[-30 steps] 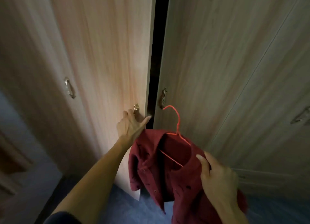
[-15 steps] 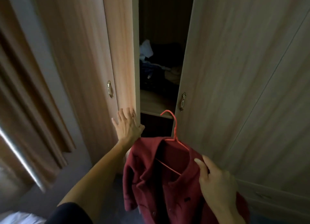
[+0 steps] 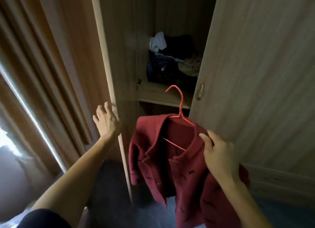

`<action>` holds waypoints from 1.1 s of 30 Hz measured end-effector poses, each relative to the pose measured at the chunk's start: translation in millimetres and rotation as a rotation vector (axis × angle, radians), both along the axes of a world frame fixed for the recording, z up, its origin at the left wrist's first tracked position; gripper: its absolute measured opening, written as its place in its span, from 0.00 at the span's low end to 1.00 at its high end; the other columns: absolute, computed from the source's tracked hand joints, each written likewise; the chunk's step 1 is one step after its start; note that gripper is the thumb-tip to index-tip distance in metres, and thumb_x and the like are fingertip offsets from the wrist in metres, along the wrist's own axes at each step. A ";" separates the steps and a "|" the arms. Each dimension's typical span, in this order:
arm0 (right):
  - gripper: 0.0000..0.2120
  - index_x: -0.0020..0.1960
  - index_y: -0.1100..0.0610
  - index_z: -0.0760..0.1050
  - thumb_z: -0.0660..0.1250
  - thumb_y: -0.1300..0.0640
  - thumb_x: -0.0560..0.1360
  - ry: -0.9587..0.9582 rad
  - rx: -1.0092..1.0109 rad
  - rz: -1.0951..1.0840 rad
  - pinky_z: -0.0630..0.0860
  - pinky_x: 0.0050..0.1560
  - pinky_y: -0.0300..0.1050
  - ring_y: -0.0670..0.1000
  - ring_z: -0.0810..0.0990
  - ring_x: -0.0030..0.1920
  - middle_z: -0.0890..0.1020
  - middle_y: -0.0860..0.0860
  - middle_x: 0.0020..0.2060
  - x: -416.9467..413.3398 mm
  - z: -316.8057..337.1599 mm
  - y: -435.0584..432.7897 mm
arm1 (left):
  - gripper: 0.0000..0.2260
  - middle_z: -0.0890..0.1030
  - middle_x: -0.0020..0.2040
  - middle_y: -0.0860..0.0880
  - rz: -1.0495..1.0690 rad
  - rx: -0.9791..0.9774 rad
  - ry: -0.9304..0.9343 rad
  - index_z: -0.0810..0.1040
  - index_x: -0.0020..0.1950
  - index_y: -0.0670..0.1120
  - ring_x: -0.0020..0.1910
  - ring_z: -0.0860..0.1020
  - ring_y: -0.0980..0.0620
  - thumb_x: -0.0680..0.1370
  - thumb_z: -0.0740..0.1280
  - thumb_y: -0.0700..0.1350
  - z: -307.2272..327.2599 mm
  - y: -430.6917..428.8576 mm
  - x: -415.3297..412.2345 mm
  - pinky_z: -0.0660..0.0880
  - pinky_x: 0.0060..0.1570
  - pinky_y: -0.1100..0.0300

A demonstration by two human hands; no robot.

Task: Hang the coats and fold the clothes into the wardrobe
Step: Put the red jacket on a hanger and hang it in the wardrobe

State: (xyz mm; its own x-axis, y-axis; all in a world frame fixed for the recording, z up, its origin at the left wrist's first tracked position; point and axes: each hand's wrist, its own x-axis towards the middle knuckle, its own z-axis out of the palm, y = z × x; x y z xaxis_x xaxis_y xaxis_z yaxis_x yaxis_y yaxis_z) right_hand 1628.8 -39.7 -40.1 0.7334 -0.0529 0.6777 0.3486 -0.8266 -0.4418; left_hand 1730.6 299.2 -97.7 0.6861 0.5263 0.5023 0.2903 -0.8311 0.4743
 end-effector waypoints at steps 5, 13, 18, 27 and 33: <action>0.08 0.46 0.62 0.81 0.68 0.56 0.75 -0.040 0.028 -0.039 0.74 0.28 0.45 0.59 0.79 0.27 0.81 0.56 0.27 -22.1 7.0 37.0 | 0.26 0.69 0.62 0.36 -0.194 0.104 -0.086 0.65 0.66 0.40 0.59 0.70 0.36 0.70 0.67 0.40 17.6 4.4 -36.7 0.66 0.61 0.43; 0.08 0.44 0.61 0.81 0.69 0.56 0.75 -0.072 0.008 -0.169 0.62 0.29 0.35 0.56 0.77 0.24 0.79 0.54 0.25 -36.7 19.9 51.1 | 0.18 0.74 0.55 0.42 -0.558 0.147 -0.166 0.72 0.59 0.41 0.50 0.74 0.41 0.69 0.65 0.37 50.8 -36.4 -57.0 0.69 0.52 0.49; 0.12 0.50 0.59 0.81 0.65 0.51 0.77 0.026 0.019 -0.176 0.71 0.32 0.42 0.57 0.81 0.31 0.82 0.54 0.31 -35.6 19.7 42.3 | 0.17 0.75 0.53 0.41 -0.642 0.127 -0.179 0.72 0.59 0.40 0.49 0.74 0.39 0.70 0.66 0.39 67.6 -72.7 -42.4 0.71 0.51 0.47; 0.05 0.41 0.55 0.82 0.75 0.54 0.69 -0.079 -0.071 -0.316 0.66 0.23 0.37 0.53 0.78 0.22 0.79 0.50 0.24 -19.3 20.3 -12.9 | 0.13 0.75 0.55 0.43 -0.743 -0.112 -0.156 0.74 0.58 0.42 0.51 0.75 0.44 0.73 0.67 0.39 91.3 -152.0 26.5 0.69 0.49 0.57; 0.06 0.38 0.53 0.81 0.73 0.51 0.69 -0.039 -0.072 -0.326 0.50 0.23 0.33 0.49 0.72 0.19 0.76 0.49 0.20 11.8 18.4 -63.8 | 0.16 0.75 0.57 0.41 -0.761 -0.185 0.027 0.72 0.62 0.43 0.54 0.76 0.43 0.74 0.66 0.42 103.8 -210.4 97.1 0.69 0.54 0.55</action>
